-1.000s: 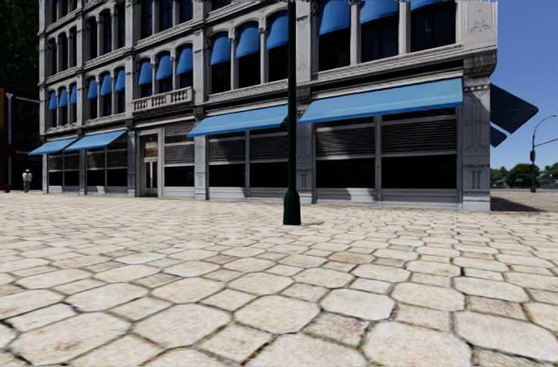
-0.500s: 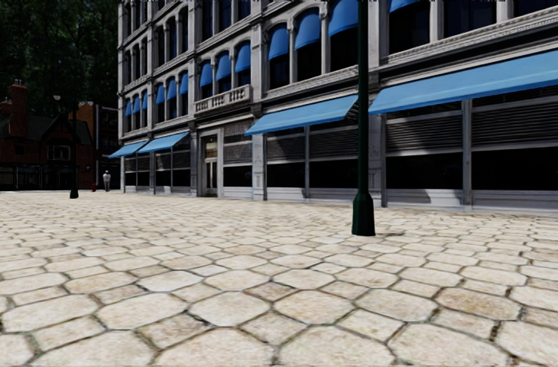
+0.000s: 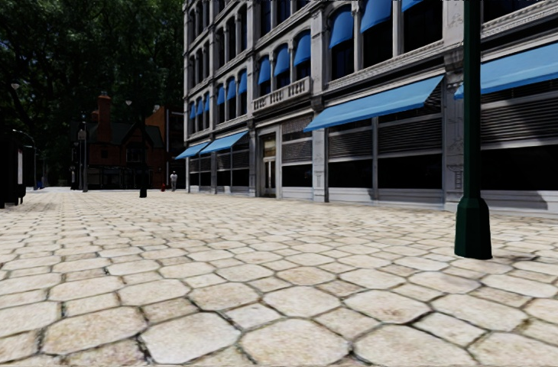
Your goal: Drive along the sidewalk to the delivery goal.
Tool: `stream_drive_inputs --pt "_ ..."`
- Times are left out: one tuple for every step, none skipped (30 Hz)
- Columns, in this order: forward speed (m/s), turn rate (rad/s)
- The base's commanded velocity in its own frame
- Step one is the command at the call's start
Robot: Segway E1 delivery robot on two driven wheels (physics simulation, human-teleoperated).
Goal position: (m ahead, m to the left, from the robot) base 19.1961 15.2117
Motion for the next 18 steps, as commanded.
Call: stream_drive_inputs --pt "2.00 0.52" --pt "2.00 0.52" --pt "2.00 0.52" --pt "2.00 0.52" --pt "2.00 0.52" --pt "2.00 0.52" --pt "2.00 0.52" --pt "2.00 0.52" --pt "2.00 0.52" --pt "2.00 0.52" --pt "2.00 0.52" --pt "2.00 0.52" --pt "2.00 0.52" --pt "2.00 0.52" --pt "2.00 0.52" --pt "2.00 0.52" --pt "2.00 0.52" --pt "2.00 0.52"
